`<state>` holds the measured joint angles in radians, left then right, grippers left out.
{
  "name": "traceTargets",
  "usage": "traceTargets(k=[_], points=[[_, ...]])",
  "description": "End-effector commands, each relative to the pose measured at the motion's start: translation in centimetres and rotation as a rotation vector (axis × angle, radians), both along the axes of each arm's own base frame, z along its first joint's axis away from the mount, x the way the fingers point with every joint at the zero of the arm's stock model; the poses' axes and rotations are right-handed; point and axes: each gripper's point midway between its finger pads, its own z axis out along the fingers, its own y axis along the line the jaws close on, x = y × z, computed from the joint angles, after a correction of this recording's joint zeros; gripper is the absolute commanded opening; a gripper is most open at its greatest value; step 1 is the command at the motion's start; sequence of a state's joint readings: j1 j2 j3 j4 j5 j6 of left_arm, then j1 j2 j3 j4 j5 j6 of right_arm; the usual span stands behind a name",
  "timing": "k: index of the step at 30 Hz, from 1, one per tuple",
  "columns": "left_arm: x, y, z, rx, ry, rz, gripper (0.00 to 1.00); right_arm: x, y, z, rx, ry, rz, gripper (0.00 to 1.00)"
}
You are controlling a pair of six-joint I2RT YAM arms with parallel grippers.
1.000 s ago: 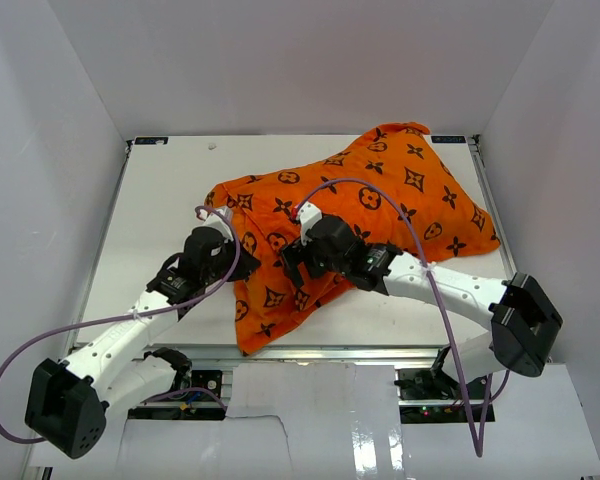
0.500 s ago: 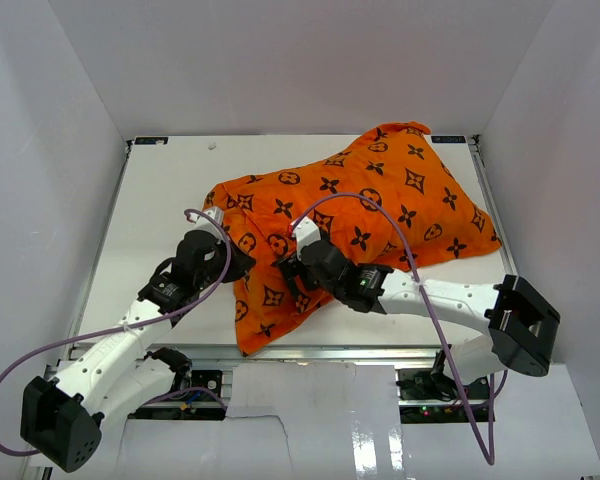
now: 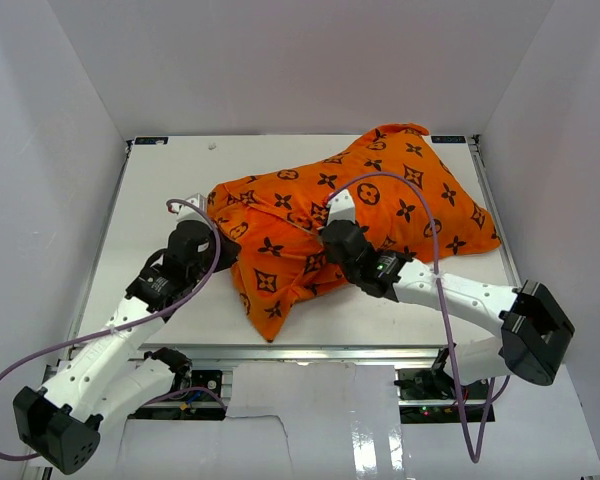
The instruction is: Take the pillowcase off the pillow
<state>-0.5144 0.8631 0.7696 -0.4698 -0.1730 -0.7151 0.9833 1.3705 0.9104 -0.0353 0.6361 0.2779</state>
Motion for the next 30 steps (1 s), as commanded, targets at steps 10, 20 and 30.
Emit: traceTargets(k=[10, 20, 30], points=[[0.3, 6.6, 1.4, 0.217, 0.001, 0.279, 0.0, 1.2, -1.1, 0.4, 0.091, 0.036, -0.003, 0.08], [0.9, -3.0, 4.5, 0.081, -0.001, -0.133, 0.64, 0.2, 1.5, 0.4, 0.169, 0.051, 0.099, 0.08], [1.7, -11.2, 3.9, 0.163, 0.038, -0.184, 0.74, -0.1, 1.3, 0.2, 0.178, 0.051, 0.094, 0.08]])
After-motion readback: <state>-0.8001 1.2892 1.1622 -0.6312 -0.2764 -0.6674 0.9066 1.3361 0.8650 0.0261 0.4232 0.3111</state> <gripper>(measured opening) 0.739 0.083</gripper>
